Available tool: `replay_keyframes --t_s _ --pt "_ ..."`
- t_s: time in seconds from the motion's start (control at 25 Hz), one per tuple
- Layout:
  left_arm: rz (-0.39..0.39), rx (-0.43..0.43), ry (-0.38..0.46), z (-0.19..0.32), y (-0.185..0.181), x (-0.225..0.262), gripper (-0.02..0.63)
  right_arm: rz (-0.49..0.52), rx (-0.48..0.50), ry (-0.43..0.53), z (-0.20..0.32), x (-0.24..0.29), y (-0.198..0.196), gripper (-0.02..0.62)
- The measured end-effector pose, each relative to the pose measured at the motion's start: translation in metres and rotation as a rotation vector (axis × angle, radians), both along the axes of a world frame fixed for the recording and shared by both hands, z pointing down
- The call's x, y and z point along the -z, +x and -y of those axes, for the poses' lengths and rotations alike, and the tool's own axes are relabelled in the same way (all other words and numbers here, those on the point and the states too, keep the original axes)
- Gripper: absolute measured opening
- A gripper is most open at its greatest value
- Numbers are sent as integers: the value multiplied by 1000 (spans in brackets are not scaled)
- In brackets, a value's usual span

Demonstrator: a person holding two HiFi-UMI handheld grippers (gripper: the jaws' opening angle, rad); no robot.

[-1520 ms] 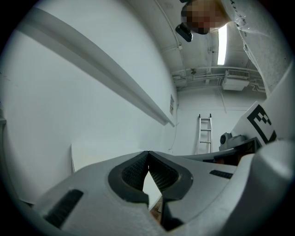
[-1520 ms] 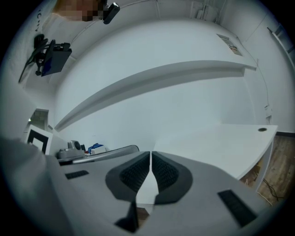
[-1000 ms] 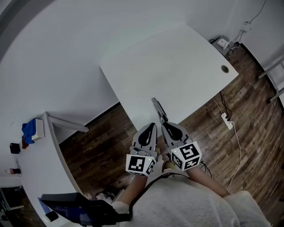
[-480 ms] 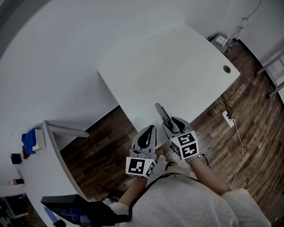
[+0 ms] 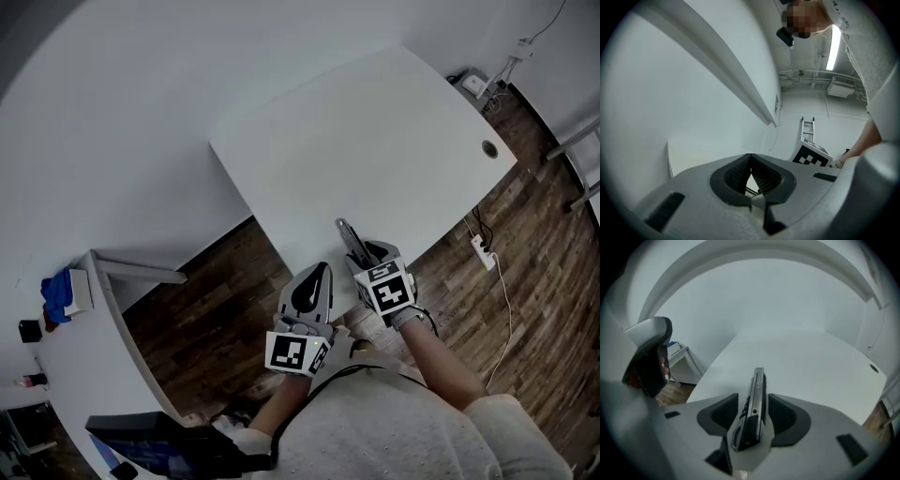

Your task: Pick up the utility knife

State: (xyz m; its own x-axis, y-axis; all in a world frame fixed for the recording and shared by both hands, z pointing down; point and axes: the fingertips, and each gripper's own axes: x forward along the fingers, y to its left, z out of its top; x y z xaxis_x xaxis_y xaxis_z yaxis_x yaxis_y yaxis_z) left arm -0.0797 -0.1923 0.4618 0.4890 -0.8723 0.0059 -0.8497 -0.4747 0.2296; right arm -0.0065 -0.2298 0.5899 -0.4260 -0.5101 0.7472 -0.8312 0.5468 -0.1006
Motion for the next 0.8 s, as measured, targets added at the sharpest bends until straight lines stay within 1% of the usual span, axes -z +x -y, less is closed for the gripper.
replay_keyframes --t_s 0.16,0.52,0.72,0.8 --pt "-9 16 -7 3 -7 -3 8 -45 7 -26 2 -8 -3 196" --pt "-51 42 -16 11 -13 -8 8 -55 11 -62 4 -13 -4 196" --pt "-63 54 -16 16 -15 -11 8 -81 74 -78 5 -16 0 192" --pt "-66 58 -21 15 -14 -13 8 -91 99 -88 4 -15 -2 172"
